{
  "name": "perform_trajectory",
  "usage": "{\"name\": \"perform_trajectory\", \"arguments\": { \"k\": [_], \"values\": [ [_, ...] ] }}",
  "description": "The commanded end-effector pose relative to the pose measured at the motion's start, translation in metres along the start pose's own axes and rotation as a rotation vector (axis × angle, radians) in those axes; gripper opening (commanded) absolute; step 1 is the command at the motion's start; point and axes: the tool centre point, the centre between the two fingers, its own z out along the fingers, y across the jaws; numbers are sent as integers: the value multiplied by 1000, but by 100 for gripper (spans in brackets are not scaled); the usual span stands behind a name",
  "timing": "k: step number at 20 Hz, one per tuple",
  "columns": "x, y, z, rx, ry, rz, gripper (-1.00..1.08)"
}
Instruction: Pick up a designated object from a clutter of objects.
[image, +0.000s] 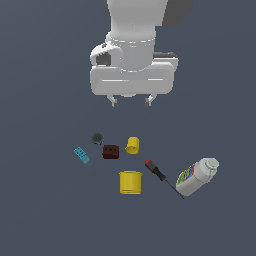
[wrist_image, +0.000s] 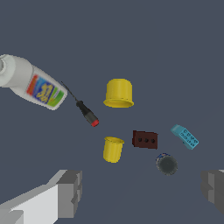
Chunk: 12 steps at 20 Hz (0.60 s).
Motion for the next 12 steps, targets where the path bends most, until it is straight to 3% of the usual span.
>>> {"name": "perform_trajectory", "arguments": {
  "k": [1, 12],
  "values": [
    [1, -2, -3, 3, 5, 2, 100],
    [5, 11, 13, 3, -1, -41, 100]
  ]
}}
